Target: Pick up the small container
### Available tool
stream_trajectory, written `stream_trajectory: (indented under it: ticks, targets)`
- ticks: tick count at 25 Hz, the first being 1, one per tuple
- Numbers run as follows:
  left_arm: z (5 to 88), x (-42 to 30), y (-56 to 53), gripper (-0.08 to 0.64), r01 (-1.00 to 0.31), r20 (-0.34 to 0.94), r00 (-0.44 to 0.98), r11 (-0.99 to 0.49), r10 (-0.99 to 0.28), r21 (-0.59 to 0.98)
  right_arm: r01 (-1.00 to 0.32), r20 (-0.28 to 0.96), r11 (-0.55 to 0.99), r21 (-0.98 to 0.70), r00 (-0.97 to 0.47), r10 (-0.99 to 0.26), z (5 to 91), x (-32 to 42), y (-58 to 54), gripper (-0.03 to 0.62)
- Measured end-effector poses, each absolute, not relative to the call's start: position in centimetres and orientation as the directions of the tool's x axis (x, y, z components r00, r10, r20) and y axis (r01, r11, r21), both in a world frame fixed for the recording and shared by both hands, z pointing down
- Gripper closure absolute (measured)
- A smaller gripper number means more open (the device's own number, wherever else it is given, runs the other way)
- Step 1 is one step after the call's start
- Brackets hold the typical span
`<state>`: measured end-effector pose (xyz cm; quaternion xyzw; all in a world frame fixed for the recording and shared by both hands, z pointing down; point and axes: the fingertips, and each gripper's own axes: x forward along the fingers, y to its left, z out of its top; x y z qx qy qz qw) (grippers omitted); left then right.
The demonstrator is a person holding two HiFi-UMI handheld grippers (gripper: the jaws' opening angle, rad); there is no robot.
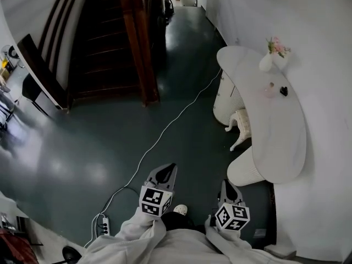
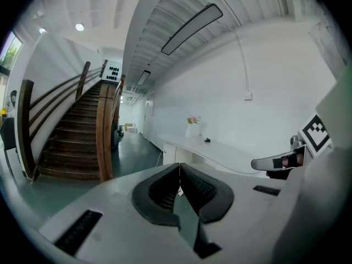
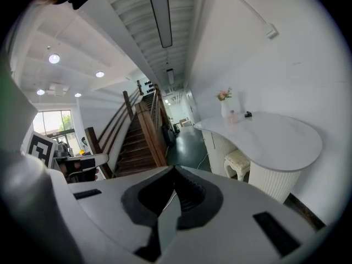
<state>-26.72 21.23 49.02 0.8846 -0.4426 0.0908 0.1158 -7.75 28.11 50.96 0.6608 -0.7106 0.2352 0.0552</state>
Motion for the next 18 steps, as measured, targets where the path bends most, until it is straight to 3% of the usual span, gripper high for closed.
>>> stream_trajectory:
  ticks: [18]
  targets:
    - [52.3,-27.8,18.8,0.545,-0.813,0.342,0.576,-0.564,-0.742,0.145,-0.968,0.440,-0.032,-0.247,-0.083,-0.894,53.1,-7.2,24.7,0.541]
